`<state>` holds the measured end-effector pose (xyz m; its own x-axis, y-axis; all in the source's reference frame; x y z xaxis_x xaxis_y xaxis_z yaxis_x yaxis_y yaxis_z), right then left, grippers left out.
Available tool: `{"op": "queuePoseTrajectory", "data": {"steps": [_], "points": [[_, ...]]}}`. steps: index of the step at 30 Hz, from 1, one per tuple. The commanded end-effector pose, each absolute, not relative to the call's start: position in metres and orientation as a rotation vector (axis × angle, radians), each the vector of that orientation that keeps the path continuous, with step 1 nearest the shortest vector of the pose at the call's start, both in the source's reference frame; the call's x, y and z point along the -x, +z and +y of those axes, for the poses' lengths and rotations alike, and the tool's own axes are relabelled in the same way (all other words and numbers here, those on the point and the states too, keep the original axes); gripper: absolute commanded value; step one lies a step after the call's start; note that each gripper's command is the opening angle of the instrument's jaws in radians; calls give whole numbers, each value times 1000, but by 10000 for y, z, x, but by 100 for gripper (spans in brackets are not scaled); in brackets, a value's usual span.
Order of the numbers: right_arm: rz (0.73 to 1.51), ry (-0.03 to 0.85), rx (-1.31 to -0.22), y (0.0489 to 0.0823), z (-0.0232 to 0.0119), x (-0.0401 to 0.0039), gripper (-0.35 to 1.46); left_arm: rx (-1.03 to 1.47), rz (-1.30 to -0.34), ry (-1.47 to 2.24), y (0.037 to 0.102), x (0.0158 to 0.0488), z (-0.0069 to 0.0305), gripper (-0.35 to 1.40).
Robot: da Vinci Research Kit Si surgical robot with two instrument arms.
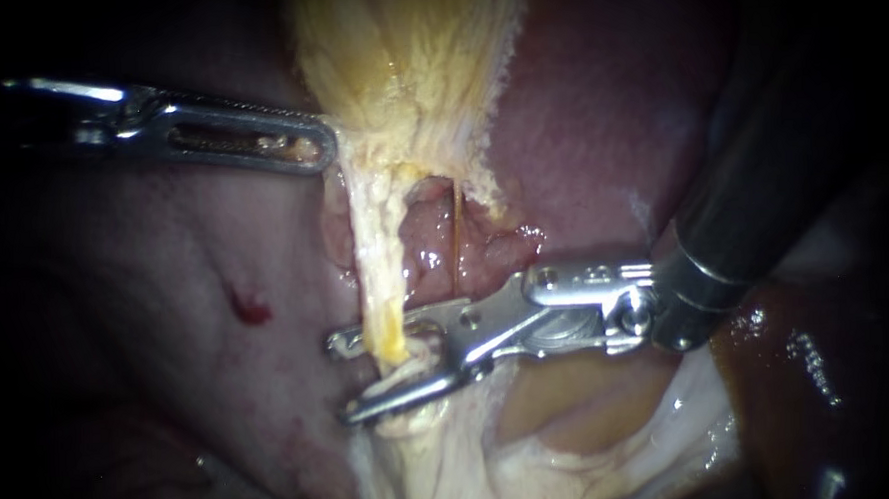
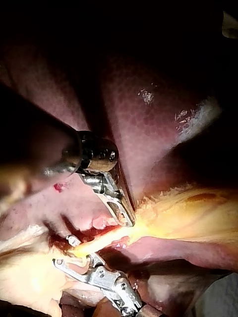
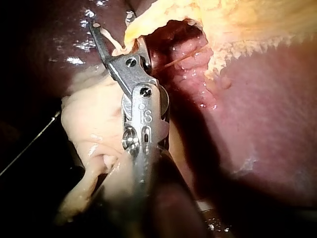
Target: Clipping first clip left tube
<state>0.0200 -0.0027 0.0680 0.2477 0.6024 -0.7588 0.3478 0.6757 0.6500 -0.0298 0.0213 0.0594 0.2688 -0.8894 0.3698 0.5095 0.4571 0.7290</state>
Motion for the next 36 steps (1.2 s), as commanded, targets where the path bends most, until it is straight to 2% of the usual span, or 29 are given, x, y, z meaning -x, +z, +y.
{"op": "queuePoseTrajectory", "data": {"steps": [1, 3, 6, 12, 15, 19, 23, 36], "points": [[1358, 206, -879, 680, -27, -199, 29, -529, -852, -1004, 594, 298, 213, -35], [1358, 206, -879, 680, -27, -199, 25, -529, -852, -1004, 594, 298, 213, -35], [1358, 204, -880, 679, -27, -197, 1, -529, -852, -1004, 594, 298, 213, -35], [1358, 209, -875, 680, -27, -196, -14, -529, -852, -1004, 594, 298, 213, -35], [1349, 206, -874, 680, -27, -195, -35, -529, -852, -1004, 594, 298, 213, -35], [1329, 243, -906, 681, -26, -194, -35, -529, -855, -1005, 594, 298, 213, -35], [1290, 241, -909, 681, -27, -191, -35, -529, -855, -1005, 594, 298, 213, -35], [1287, 237, -907, 685, -30, -189, -35, -529, -855, -1005, 594, 298, 213, -35]]}}
